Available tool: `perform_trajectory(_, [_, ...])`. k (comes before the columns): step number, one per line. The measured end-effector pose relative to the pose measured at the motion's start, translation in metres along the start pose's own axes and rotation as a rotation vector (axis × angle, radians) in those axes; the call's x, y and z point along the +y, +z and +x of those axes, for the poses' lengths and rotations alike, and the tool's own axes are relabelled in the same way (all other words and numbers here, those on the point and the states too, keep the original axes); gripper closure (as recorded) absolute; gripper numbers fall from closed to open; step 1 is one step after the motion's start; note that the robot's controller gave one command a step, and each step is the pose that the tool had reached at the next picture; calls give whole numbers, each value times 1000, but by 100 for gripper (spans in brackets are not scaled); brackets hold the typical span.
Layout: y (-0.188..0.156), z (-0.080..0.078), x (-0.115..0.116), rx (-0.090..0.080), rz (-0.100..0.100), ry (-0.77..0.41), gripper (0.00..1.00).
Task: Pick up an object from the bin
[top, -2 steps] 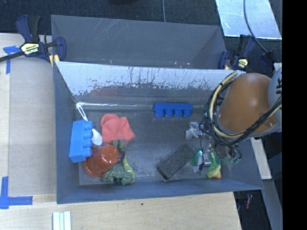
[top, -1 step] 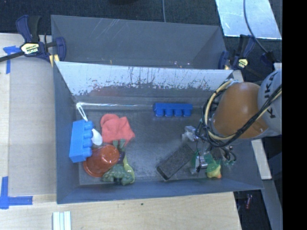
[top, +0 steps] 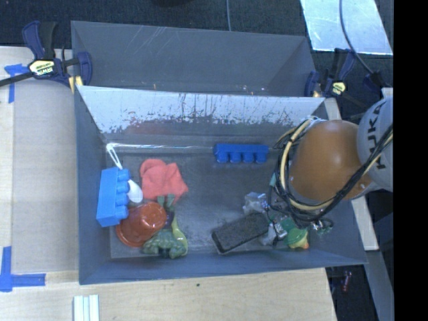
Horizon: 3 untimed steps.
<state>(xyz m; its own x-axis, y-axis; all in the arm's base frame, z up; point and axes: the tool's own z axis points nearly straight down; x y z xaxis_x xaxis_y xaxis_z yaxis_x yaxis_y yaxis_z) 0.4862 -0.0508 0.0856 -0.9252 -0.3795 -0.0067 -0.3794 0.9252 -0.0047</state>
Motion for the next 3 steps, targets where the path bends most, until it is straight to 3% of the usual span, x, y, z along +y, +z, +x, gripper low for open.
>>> perform_trajectory(1, [0,0,0,0,0,0,100])
perform_trajectory(3, [-122,0,-2,-3,1,6,100])
